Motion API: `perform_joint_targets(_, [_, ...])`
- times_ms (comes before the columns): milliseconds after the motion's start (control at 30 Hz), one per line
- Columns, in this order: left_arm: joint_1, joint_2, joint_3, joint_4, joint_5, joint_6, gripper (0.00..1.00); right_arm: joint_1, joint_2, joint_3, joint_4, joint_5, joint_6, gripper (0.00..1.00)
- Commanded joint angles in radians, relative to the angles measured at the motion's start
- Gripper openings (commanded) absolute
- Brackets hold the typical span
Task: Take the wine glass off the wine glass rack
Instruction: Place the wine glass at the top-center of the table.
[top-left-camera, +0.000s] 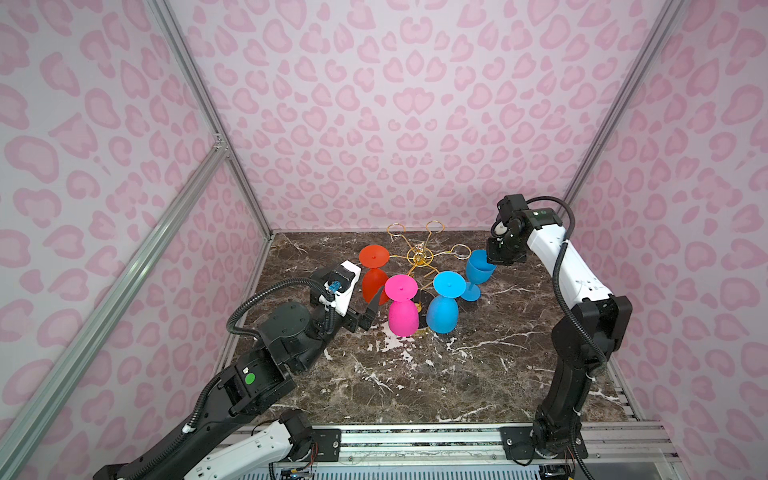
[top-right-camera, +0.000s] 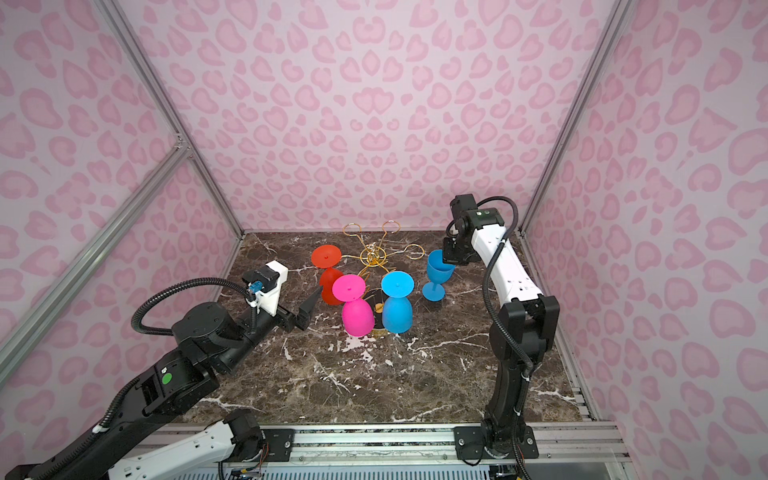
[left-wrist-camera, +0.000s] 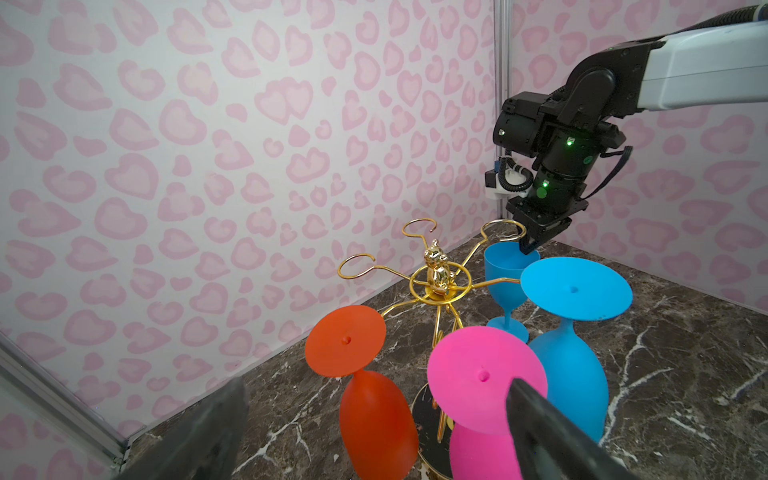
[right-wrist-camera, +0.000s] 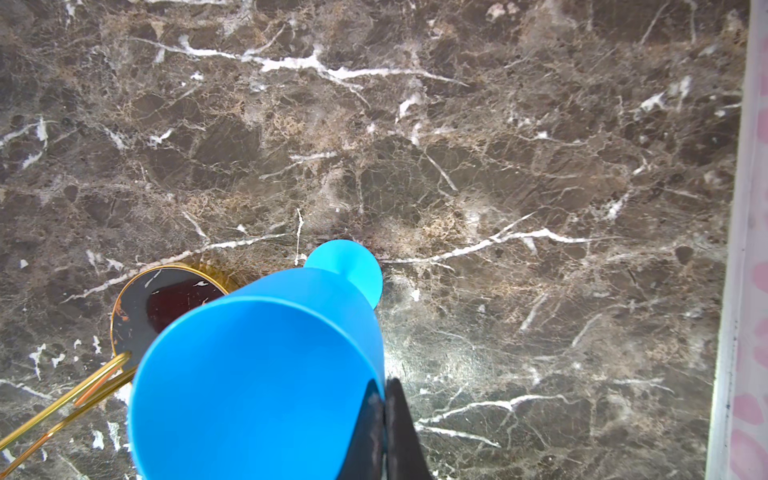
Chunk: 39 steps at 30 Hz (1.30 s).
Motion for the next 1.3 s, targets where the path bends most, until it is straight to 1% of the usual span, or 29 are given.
perform_joint_targets(0, [0.000, -0.001, 0.000, -0.004, -0.002, -0.016, 0.98, 0.010, -0.001, -0.019, 0.028, 0.034, 0.002, 0.00])
perform_joint_targets(400, [0.000, -0.009, 0.005, -0.023, -0.003, -0.032, 0.98, 0.053, 0.017, -0.030, 0.043, 0.076, 0.011, 0.00])
perform_joint_targets(900, [0.000, -0.012, 0.002, -0.032, -0.001, -0.036, 0.98, 0.070, 0.028, -0.034, 0.040, 0.114, 0.015, 0.00])
perform_joint_targets(1267, [-0.001, -0.010, 0.001, -0.036, 0.000, -0.047, 0.98, 0.076, 0.031, -0.043, 0.048, 0.107, 0.015, 0.00])
